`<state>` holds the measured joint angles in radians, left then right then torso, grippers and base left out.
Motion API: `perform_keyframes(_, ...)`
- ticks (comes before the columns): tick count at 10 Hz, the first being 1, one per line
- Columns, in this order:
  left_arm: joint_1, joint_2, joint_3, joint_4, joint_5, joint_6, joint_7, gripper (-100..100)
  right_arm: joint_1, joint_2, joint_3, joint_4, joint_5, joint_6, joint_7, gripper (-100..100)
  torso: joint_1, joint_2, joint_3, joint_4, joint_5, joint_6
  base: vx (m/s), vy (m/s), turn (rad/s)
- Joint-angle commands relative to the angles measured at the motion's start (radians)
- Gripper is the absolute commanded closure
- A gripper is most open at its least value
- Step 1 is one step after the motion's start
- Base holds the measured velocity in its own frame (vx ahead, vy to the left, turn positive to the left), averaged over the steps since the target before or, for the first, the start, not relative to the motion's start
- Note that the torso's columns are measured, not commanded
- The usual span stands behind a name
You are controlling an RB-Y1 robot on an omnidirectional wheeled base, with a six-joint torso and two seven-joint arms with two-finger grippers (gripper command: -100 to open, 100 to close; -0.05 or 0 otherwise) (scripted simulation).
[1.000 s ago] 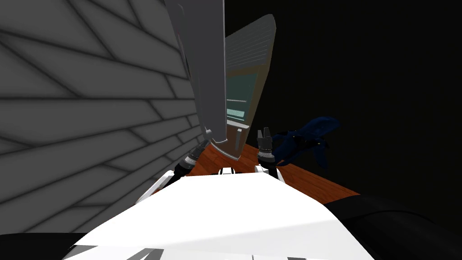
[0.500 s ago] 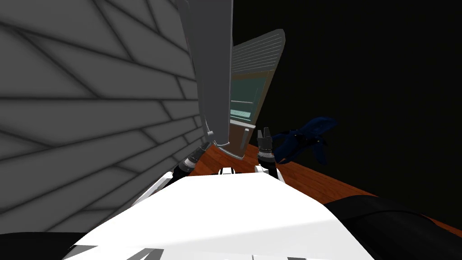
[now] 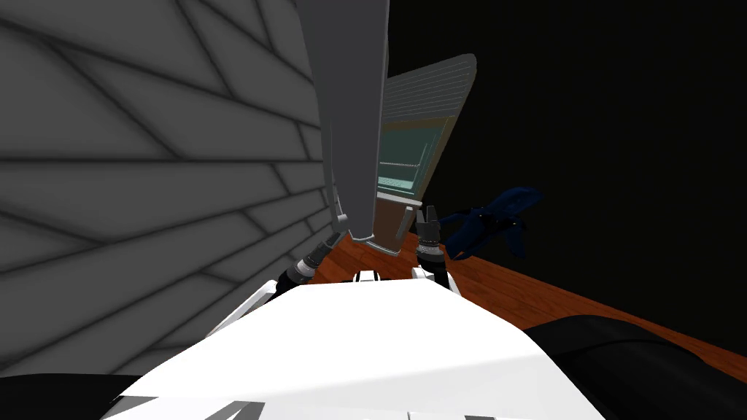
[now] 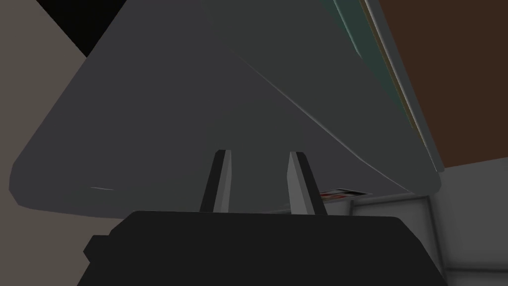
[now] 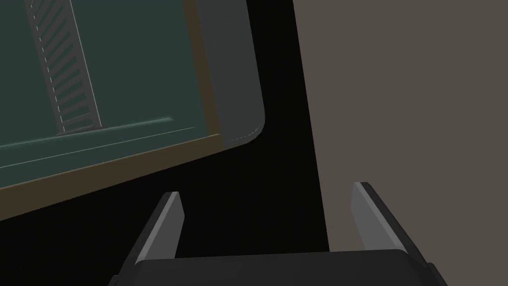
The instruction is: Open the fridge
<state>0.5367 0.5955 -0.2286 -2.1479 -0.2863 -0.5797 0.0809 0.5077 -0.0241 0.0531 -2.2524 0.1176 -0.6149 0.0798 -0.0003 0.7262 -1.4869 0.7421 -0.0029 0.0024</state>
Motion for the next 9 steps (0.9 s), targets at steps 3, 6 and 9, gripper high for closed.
perform_keyframes(3, 0.012, 0.025, -0.024, -0.011, -0.007, -0.034, 0.01, 100, 0.0, 0.0, 0.0, 0.0, 0.0, 0.0, 0.0, 0, 0.0, 0.002, 0.001, -0.001, 0.0, -0.001, -0.013, 0.263, -0.061)
perform_keyframes(6, 0.02, 0.054, -0.04, -0.024, -0.014, -0.07, 0.021, 100, 0.0, 0.0, 0.0, 0.0, 0.0, 0.0, 0.0, 0, 0.004, 0.004, 0.004, -0.004, 0.003, -0.001, 0.028, 0.243, -0.088)
perform_keyframes(9, 0.028, 0.082, -0.056, -0.036, -0.021, -0.104, 0.032, 100, 0.0, 0.0, 0.0, 0.0, 0.0, 0.0, 0.0, 0, -0.003, -0.003, -0.001, -0.004, 0.001, 0.0, 0.047, 0.244, -0.056)
